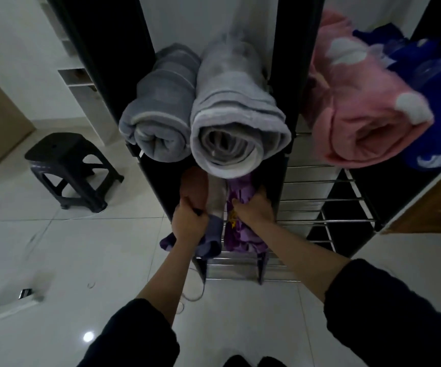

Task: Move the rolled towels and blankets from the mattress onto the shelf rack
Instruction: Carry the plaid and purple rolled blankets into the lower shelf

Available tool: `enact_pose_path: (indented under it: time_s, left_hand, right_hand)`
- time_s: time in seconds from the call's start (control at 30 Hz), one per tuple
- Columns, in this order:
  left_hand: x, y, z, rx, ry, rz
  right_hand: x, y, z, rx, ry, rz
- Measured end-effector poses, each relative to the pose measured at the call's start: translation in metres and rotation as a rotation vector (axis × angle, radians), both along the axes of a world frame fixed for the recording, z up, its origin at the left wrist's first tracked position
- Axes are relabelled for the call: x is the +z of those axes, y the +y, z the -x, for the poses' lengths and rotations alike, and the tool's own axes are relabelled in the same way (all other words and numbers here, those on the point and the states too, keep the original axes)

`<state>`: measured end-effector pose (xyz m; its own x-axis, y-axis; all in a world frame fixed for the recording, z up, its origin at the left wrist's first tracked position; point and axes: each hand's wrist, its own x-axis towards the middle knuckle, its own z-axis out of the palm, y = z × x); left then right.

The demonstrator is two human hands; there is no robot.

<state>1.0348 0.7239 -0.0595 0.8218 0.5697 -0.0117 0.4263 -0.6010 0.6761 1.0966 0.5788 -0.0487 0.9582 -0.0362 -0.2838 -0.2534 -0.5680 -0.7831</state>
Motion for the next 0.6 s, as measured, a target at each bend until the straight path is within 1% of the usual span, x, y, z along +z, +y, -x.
enact_pose_path:
  time_s: [0.07, 0.13, 0.23, 0.3, 0.4, 0.47, 0.6]
  left_hand:
    - [-0.018, 0.0, -0.015, -0.019, -0.027, 0.045]
    - [-0.036, 0.0, -0.021, -0.061, -0.007, 0.088]
    - [-0.05, 0.001, -0.023, -0.099, 0.073, 0.112]
    - [-0.048, 0.004, -0.021, -0.142, 0.132, 0.115]
    - [-0.035, 0.003, -0.012, -0.202, 0.235, 0.118]
    - [-0.029, -0.002, -0.002, -0.196, 0.284, 0.149]
    - [-0.01, -0.022, 0.032, -0.173, 0.412, 0.15]
  right_hand:
    - [-0.017, 0.006, -0.021, 0.074, 0.007, 0.017]
    - [-0.035, 0.009, -0.028, 0.167, 0.028, 0.083]
    - [-0.06, 0.009, -0.027, 0.174, 0.054, 0.12]
    - [-0.065, 0.007, -0.023, 0.155, 0.045, 0.129]
    - [-0.056, 0.004, -0.015, 0.177, 0.014, 0.124]
    - [-0.046, 0.001, -0.004, 0.182, -0.004, 0.121]
    - [-0.014, -0.012, 0.035, 0.173, 0.045, 0.087]
